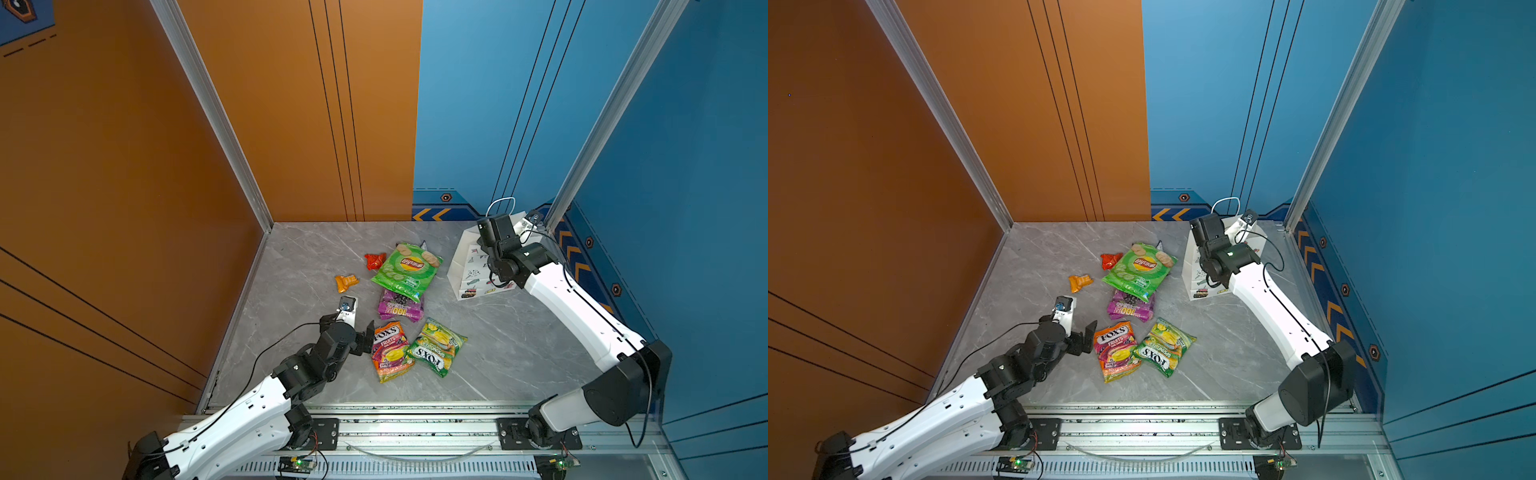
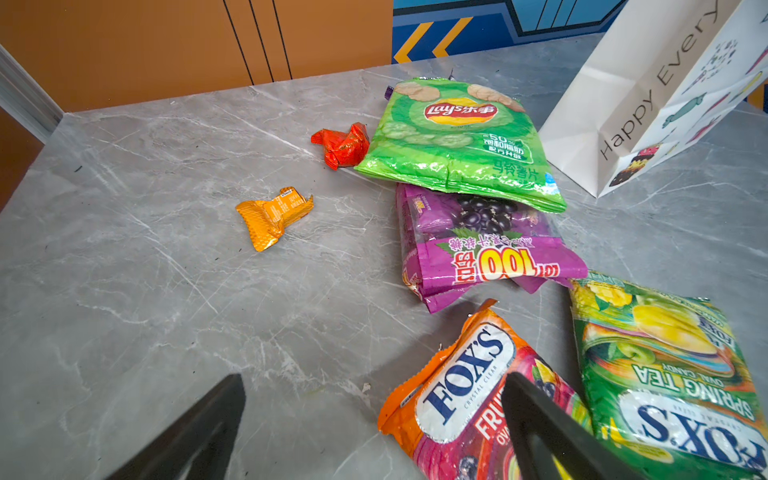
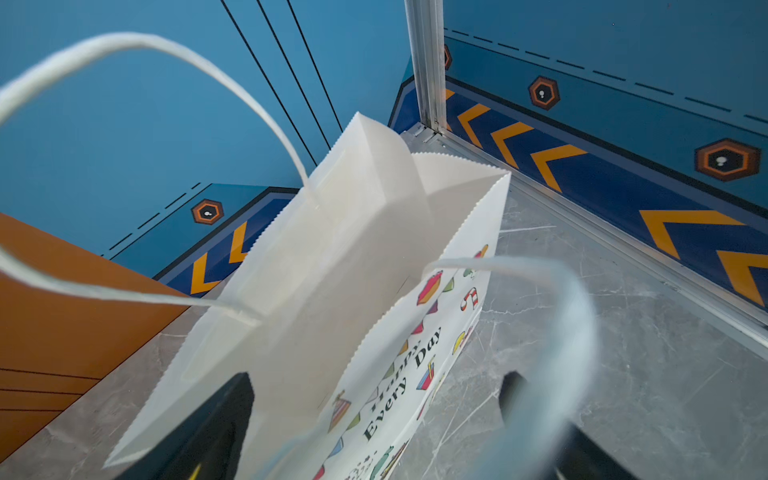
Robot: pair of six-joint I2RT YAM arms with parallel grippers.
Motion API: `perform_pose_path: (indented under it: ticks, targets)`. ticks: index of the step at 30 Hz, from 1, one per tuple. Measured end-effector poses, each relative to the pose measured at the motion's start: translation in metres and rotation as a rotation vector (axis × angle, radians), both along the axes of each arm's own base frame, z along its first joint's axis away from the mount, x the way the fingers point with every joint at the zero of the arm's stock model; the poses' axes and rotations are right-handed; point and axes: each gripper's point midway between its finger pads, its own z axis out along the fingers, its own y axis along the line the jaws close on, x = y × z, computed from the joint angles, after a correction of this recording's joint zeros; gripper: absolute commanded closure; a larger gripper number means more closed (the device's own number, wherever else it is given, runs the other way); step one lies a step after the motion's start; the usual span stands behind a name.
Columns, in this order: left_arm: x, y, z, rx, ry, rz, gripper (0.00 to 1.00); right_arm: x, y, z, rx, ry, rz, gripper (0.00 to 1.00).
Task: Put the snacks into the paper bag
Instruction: 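Reach the right gripper to the paper bag rim while the left nears the snacks, then grip the paper bag's rim with the right gripper and pull it nearer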
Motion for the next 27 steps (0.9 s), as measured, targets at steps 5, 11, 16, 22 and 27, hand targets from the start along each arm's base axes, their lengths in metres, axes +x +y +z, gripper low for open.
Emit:
perform_pose_path:
  ticks: [5,11,16,22,27]
  targets:
    - [-0.001,-0.001,0.001,0.008,-0.005,-0.006,0.02,0.004,-0.015,-0.009,0.024,0.04,-0.02,0.12]
    - [0.0,0.0,0.001,0.013,-0.009,0.002,0.02,0.009,-0.027,-0.017,0.077,0.076,0.0,0.2]
    - [0.0,0.0,0.0,0.018,-0.005,0.003,0.02,0.009,-0.028,-0.021,0.086,0.102,0.024,0.3]
    - [0.001,0.0,-0.006,0.037,0.007,0.008,0.02,0.009,-0.028,-0.021,0.074,0.115,0.044,0.42]
    - [0.002,0.001,-0.008,0.05,0.011,0.015,0.02,0.008,-0.028,-0.024,0.072,0.129,0.061,0.52]
